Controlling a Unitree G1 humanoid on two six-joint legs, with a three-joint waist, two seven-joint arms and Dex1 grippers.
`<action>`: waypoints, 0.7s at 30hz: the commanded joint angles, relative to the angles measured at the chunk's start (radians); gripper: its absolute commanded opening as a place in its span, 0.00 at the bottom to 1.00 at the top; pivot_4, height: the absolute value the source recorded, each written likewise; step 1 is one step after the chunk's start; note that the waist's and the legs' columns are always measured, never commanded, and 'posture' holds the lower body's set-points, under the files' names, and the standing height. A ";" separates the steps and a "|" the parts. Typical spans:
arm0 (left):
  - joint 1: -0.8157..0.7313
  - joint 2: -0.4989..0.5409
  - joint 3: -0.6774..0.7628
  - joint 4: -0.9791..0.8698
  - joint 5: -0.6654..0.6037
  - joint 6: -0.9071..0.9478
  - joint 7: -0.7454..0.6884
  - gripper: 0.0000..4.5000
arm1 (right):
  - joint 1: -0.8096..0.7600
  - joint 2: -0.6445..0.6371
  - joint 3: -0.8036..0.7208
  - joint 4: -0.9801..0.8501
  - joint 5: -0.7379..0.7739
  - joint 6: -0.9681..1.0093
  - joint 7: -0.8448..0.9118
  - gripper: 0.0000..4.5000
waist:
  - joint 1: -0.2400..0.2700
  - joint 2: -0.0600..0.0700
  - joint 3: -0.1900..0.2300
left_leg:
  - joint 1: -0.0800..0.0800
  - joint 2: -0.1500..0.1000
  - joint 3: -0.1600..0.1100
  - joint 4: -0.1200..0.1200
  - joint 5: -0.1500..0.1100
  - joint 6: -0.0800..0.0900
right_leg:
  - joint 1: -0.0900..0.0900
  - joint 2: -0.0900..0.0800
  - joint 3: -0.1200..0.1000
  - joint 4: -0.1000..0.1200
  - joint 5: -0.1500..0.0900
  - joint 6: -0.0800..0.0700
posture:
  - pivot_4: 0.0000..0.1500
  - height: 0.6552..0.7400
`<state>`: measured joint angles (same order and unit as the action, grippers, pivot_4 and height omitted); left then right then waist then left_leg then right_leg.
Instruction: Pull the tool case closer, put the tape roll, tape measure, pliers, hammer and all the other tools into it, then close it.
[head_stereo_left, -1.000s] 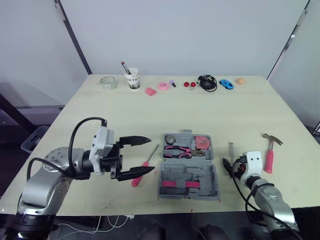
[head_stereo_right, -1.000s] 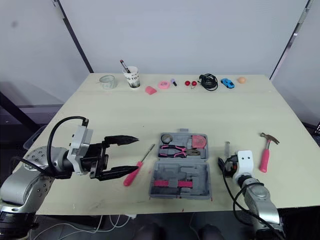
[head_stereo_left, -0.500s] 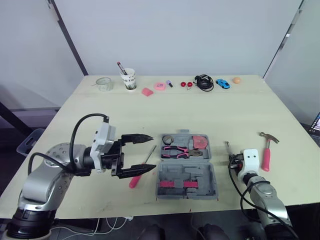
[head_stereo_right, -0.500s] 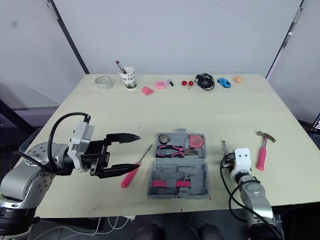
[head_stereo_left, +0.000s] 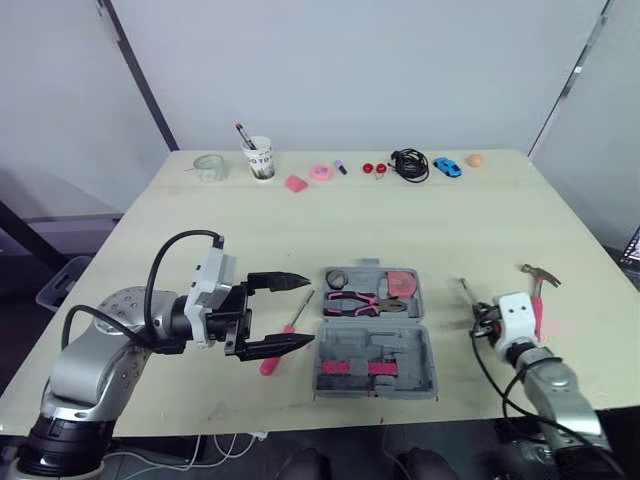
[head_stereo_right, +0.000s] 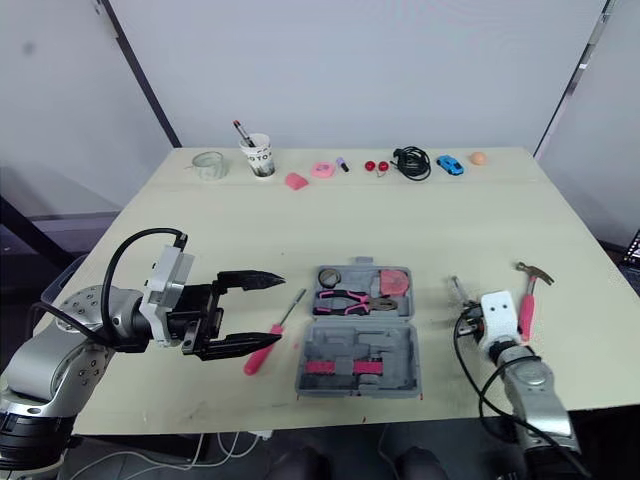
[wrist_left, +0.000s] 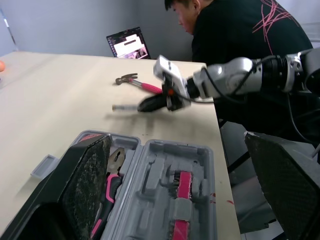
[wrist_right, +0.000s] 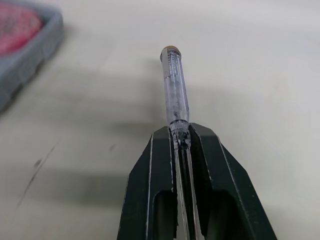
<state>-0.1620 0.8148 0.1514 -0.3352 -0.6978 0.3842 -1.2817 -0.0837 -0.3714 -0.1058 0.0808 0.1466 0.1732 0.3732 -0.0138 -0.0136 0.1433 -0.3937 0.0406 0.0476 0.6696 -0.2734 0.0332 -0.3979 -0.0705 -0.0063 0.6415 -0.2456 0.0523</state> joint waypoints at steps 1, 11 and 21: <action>-0.006 0.021 0.028 0.010 0.003 -0.026 -0.023 1.00 | -0.011 -0.092 0.010 -0.154 0.072 0.024 0.169 0.01 | -0.001 0.000 0.000 | 0.000 0.000 0.000 0.000 0.000 0.000 | 0.000 0.000 0.000 0.000 0.000 0.000 | 1.00 1.00; -0.006 0.068 0.034 0.144 0.054 -0.132 -0.146 1.00 | -0.103 -0.288 0.212 -0.443 0.158 0.258 0.468 0.01 | 0.002 -0.002 0.001 | 0.000 0.000 0.000 0.000 0.000 0.000 | 0.000 0.000 0.000 0.000 -0.001 -0.001 | 1.00 1.00; -0.023 0.107 0.046 0.353 0.109 -0.237 -0.259 1.00 | -0.365 -0.289 0.490 -0.496 0.069 0.481 0.539 0.01 | 0.004 -0.005 0.003 | -0.001 0.001 0.000 0.000 0.000 0.000 | -0.001 0.000 -0.002 -0.001 -0.001 -0.001 | 1.00 1.00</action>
<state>-0.1762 0.9066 0.1800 -0.0007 -0.5981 0.1773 -1.5105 -0.4152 -0.6618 0.3523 -0.3999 0.2433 0.6297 0.9035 -0.0098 -0.0185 0.1465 -0.3949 0.0412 0.0471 0.6699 -0.2735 0.0333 -0.3988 -0.0707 -0.0081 0.6408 -0.2462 0.0512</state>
